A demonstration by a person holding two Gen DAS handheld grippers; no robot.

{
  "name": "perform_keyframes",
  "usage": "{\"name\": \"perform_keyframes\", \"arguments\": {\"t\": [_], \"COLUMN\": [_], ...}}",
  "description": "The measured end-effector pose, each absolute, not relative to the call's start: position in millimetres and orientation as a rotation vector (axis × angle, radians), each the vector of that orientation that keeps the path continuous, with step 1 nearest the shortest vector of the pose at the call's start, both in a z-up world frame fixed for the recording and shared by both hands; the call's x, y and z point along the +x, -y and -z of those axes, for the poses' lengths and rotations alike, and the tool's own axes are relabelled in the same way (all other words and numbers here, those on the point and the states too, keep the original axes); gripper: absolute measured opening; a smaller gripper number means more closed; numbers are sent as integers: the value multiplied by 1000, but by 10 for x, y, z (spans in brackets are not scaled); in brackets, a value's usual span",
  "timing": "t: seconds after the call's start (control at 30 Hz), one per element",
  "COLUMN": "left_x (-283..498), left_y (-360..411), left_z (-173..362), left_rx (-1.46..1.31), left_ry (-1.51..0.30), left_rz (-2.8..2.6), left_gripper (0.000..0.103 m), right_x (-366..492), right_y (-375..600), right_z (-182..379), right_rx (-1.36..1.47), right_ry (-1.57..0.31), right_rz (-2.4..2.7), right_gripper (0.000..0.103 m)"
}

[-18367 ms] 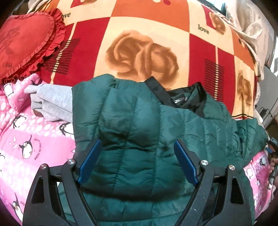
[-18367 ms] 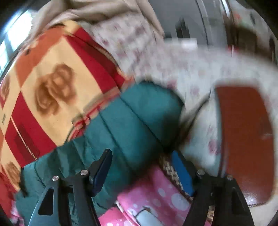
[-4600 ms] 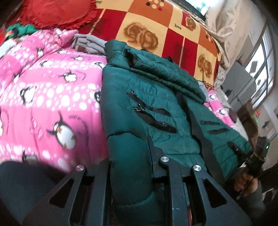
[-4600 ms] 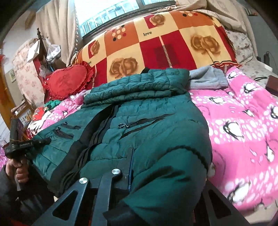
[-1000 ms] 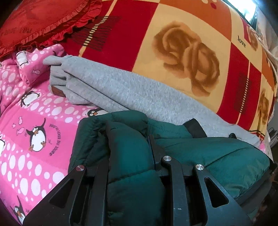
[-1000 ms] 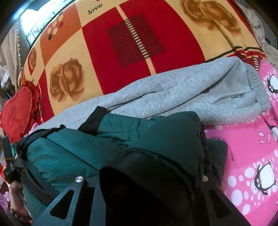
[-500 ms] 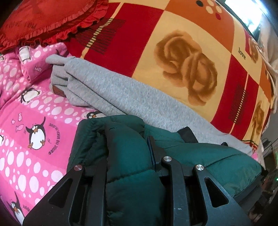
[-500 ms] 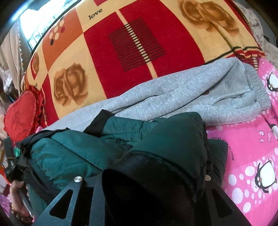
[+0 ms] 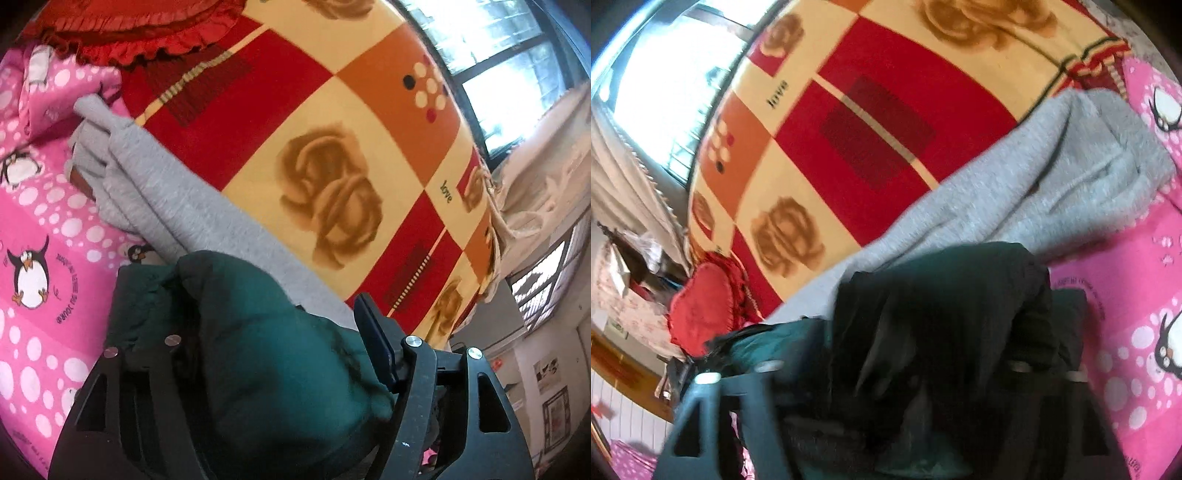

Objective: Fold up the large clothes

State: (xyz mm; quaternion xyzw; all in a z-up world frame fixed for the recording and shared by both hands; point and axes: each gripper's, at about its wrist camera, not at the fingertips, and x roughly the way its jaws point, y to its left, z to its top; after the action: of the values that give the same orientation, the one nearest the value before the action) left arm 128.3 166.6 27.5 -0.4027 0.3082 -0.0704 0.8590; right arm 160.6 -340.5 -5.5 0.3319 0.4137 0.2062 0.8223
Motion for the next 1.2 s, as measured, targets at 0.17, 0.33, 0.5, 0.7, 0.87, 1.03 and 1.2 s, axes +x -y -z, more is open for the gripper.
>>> {"name": "perform_keyframes", "arguments": {"t": [0.17,0.33,0.5,0.7,0.87,1.03,1.2], "left_x": [1263,1191,1103,1057,1176,1375,1553], "left_y": [-1630,-1691,-1785,-1852,-1654,-1236,-1080], "left_z": [-417,-502,-592,-632,-608,-564,-192], "left_rx": [-788,-795,-801,-808,-722,-437,-316], "left_ry": [-596,-544,-478,-444,-511,-652,-829], "left_rz": [151,150,128,111,111,16,-73], "left_gripper": [69,69,69,72,72,73,73], "right_x": [1567,1516,1449,1463,1562,1704,1898], "right_y": [3473,3451,3402,3309,3165,2980,2855], "right_z": [-112,-239,-358,-339,-330,-249,168], "right_rx": [689,625,537,485,383,263,137], "right_ry": [-806,-744,-681,-680,-732,-830,-982], "right_rz": [-438,-424,-426,-417,-356,-275,-234], "right_gripper": [83,83,83,83,83,83,87]}}
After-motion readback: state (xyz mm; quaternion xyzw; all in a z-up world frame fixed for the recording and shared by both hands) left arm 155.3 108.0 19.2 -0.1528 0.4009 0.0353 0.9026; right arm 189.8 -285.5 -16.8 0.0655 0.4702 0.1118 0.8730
